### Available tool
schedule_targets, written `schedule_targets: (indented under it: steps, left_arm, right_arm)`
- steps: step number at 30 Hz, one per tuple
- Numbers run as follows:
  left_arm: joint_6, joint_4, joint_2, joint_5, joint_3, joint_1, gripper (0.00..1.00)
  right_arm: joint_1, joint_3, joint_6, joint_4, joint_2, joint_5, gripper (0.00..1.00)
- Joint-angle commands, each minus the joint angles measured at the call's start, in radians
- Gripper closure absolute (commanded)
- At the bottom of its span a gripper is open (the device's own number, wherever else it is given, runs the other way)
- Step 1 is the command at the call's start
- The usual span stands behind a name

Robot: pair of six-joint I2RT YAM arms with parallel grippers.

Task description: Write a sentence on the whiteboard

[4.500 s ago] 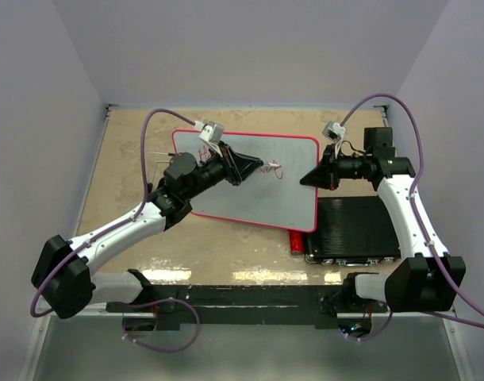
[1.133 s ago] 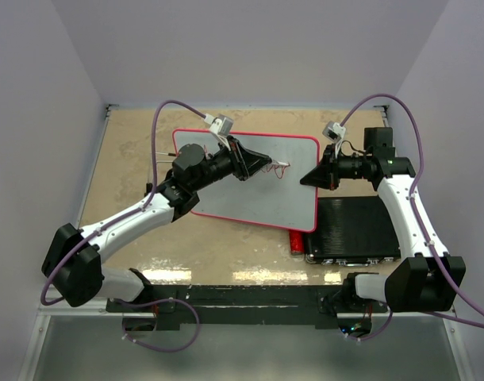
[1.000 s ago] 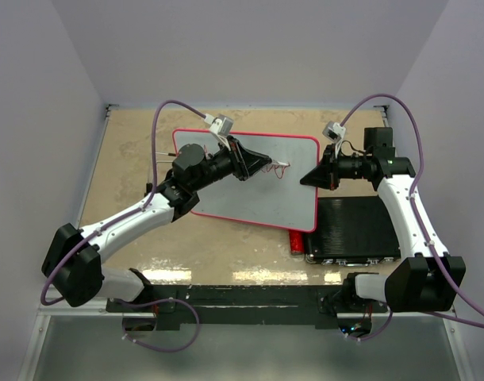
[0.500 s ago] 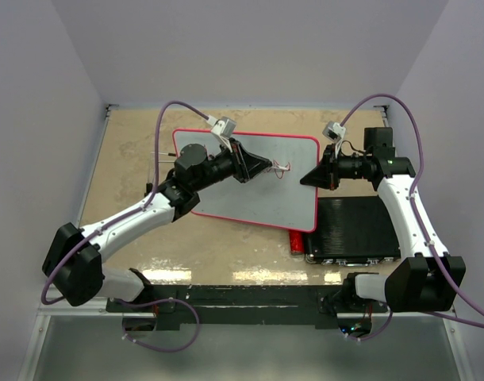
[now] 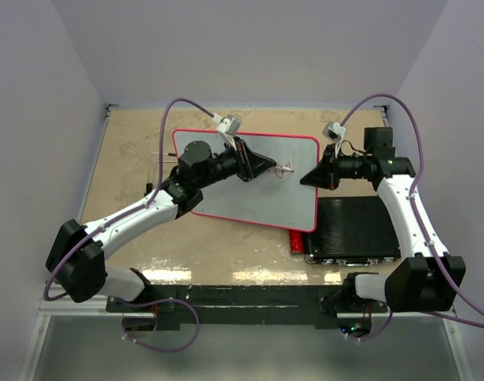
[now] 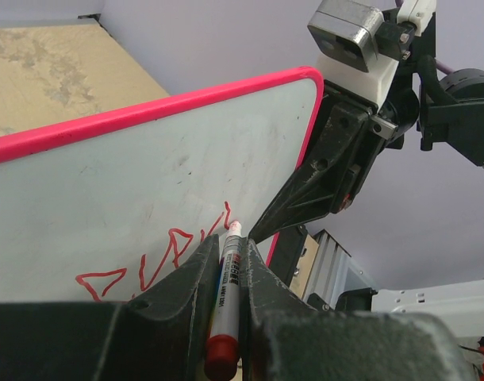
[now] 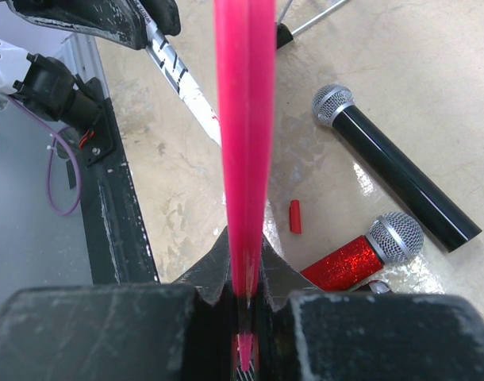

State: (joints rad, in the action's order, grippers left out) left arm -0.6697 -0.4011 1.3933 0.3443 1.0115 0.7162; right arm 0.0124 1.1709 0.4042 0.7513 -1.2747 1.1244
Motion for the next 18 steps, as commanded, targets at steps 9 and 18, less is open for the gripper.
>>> schedule_targets:
  steps: [9,18]
  left_arm:
    - [0.016,-0.036,0.027,-0.048,0.085,-0.004,1.0]
    - [0.019,-0.019,0.03,-0.053,0.075,-0.004,1.0]
  right_arm:
    - [0.004,0.013,0.024,-0.047,0.043,0.04,1.0]
    - [0.004,0.01,0.024,-0.049,0.044,0.038,1.0]
